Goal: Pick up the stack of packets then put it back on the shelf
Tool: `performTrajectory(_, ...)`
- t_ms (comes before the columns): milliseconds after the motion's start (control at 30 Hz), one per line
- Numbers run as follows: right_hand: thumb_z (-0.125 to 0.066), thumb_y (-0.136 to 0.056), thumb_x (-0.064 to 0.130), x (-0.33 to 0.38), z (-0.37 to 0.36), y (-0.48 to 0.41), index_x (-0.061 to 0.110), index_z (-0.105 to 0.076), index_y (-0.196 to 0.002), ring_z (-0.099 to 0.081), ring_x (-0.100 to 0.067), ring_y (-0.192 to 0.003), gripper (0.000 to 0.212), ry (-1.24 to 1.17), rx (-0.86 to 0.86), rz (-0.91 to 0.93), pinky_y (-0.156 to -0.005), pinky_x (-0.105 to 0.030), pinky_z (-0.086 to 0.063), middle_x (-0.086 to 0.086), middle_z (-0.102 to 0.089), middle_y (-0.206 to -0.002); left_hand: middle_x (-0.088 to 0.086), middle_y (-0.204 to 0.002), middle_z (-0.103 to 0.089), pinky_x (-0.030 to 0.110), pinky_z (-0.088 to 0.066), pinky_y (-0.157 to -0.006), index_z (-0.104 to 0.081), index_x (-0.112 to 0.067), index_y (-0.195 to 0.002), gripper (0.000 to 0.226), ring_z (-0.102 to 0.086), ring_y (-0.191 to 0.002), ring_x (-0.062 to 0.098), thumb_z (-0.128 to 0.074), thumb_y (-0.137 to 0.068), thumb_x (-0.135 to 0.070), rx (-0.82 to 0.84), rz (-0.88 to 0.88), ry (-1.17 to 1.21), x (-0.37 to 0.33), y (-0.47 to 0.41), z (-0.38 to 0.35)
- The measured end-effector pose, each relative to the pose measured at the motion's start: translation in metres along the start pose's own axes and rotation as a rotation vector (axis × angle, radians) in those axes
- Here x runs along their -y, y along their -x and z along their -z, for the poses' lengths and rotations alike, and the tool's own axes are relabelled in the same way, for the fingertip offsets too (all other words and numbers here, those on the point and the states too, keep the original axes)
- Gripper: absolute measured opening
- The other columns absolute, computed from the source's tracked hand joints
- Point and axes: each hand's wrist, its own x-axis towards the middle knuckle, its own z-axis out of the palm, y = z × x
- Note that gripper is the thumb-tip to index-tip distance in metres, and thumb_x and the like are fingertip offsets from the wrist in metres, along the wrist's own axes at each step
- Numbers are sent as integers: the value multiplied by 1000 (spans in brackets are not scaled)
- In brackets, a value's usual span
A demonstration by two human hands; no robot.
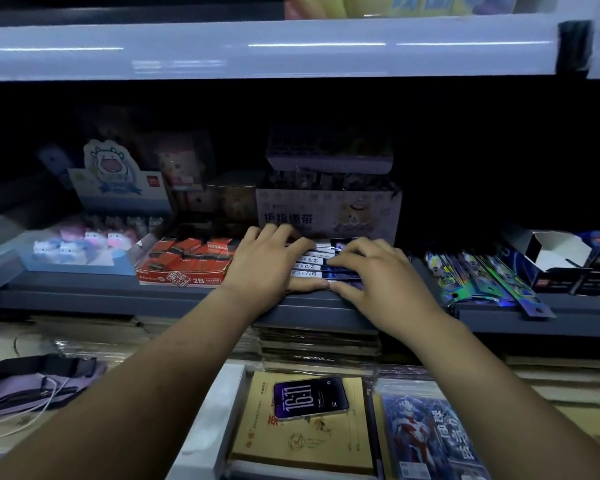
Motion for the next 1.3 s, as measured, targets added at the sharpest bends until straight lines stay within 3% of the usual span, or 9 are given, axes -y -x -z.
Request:
performTrajectory(133, -63, -97, 44, 0, -11, -3, 34, -66, -133, -51, -23, -115, 37, 40, -71, -44, -99, -37, -36, 7, -59, -123, 3, -126, -56, 41, -42, -93, -59, -36, -136, 72, -52, -112, 26, -36, -85, -82, -17, -75, 3, 9, 7, 9)
performTrajectory(267, -60, -96, 54, -1, -14, -2, 32, -66, -132, -51, -21, -115, 42, 22, -90, -57, -99, -37, -36, 7, -58, -122, 4, -133, -57, 43, -41, -97, -62, -36, -134, 58, -53, -118, 27, -37, -95, -71, -40, -137, -42, 16, 18, 12)
performTrajectory(400, -64, -94, 52, 1, -17, -3, 32, -69, -127, -51, -23, -112, 39, 19, -104, -58, -97, -39, -36, 7, -59, -118, 2, -131, -60, 42, -42, -95, -61, -36, -135, 47, -54, -116, 26, -39, -100, -59, -30, -119, -27, 14, 25, 11)
performTrajectory(600, -69, -91, 50, 6, -21, -1, 32, -73, -119, -53, -27, -109, 34, 61, -157, -73, -93, -43, -38, 5, -60, -112, -1, -126, -62, 43, -46, -88, -69, -36, -126, 31, -56, -111, 27, -64, -96, -43, -99, -17, 74, 12, 22, 5)
performTrajectory(867, -76, -88, 40, 4, -25, -8, 28, -74, -115, -53, -29, -106, 30, 77, -209, -99, -91, -44, -39, 3, -61, -111, 1, -120, -63, 40, -45, -81, -74, -34, -119, 29, -56, -106, 28, -60, -96, -45, -174, 15, 129, 9, 22, -3)
performTrajectory(1300, -68, -90, 54, 8, -22, -2, 28, -70, -121, -49, -27, -110, 40, 87, -195, -73, -94, -43, -40, 2, -56, -112, 2, -127, -61, 42, -45, -93, -65, -29, -128, 43, -57, -114, 27, -51, -97, -54, -127, 19, 74, 8, 28, -3)
